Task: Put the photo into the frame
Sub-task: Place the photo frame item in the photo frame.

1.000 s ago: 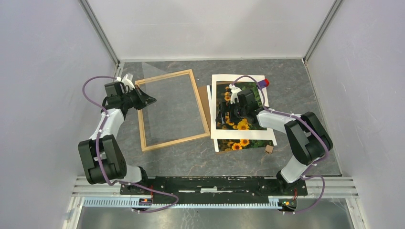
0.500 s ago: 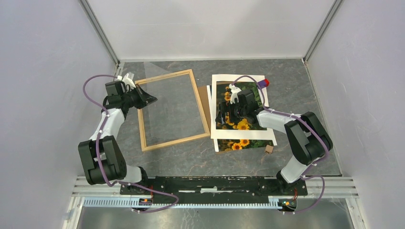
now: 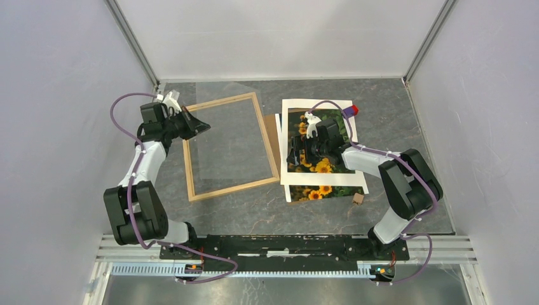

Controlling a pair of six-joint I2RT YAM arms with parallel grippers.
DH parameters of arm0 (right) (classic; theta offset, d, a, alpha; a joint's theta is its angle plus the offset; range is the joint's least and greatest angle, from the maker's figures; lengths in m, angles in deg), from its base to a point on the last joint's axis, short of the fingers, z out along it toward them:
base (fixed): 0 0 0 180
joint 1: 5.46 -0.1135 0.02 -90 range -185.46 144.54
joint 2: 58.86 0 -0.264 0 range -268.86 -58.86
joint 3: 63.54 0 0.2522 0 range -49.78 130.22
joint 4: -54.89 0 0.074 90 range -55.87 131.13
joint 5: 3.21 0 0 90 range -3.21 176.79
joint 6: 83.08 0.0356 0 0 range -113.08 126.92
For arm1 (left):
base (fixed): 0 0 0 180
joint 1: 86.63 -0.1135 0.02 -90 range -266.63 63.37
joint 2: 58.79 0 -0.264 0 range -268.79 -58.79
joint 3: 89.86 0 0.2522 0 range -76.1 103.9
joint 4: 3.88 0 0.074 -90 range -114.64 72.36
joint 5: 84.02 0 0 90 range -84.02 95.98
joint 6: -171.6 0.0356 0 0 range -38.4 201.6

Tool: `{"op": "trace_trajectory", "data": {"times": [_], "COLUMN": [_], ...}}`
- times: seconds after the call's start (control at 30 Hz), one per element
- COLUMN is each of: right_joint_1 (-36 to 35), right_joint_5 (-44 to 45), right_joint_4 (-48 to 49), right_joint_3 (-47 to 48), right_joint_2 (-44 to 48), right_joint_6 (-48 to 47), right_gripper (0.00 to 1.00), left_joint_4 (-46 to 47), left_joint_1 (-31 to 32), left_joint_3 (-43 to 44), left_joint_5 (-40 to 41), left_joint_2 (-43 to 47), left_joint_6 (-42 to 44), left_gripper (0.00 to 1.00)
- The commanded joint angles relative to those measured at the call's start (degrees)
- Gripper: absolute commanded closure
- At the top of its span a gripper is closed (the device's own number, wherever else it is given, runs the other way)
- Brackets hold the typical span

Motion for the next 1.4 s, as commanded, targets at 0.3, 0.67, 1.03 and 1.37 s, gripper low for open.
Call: {"op": "trace_trajectory", "data": {"times": [0.3,0.67,1.03,1.37], "right_joint_1": [0.15,0.22,0.19,0.15], "right_joint_5": [0.19,0.28,0.44,0.45], "right_joint_4": [1.18,1.15,1.17,1.09], "right_joint_3": [0.38,0.29,0.35,0.42], "right_joint_2": [-0.55,-0.33,-0.38,-0.48], "right_joint_6": [-0.26,-0.36,-0.46,-0.52], "right_gripper": [0.02,0.02,0.02,0.02], "left_joint_4": [-4.35,-10.66,-2.31,2.04], "left_joint_1": [0.21,-0.19,-0.69,-0.81], "left_joint_3": [2.65,4.87,0.76,-2.01], "left_joint_5": [2.91,8.42,7.64,8.39], "left_joint_2": [-1.44,-3.25,-2.97,-2.55], "left_joint_6": [5.11,8.62,1.06,-2.82], "left_gripper": [0.98,0.98,0.98,0.98]}}
